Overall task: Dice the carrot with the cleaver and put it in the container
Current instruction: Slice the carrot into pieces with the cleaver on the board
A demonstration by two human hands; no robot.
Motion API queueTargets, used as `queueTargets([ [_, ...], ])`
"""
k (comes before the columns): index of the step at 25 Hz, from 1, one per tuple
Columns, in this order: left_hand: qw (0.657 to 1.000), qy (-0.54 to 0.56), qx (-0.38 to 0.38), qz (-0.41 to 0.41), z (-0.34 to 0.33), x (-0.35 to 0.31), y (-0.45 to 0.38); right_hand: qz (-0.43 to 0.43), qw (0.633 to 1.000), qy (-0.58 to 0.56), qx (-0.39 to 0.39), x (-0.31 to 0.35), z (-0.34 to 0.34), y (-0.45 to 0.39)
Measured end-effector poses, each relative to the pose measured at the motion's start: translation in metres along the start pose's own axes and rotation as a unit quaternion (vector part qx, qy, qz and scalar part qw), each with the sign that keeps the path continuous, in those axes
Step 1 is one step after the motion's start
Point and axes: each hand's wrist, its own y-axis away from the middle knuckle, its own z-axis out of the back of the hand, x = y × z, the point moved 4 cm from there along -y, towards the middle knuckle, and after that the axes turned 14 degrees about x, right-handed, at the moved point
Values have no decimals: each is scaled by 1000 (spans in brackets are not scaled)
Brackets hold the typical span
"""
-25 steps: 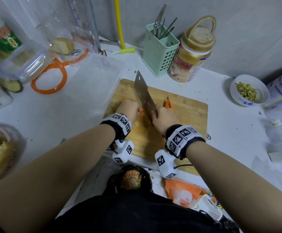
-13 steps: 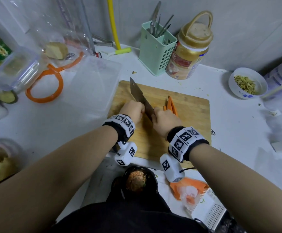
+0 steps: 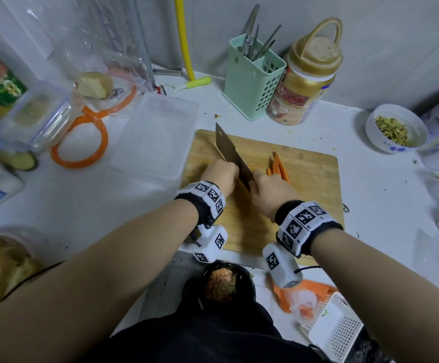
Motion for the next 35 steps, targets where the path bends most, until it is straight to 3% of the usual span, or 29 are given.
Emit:
queueTargets([
  [35, 999, 21, -16, 20, 6, -6, 4, 87, 996, 22, -15, -10, 10, -14],
])
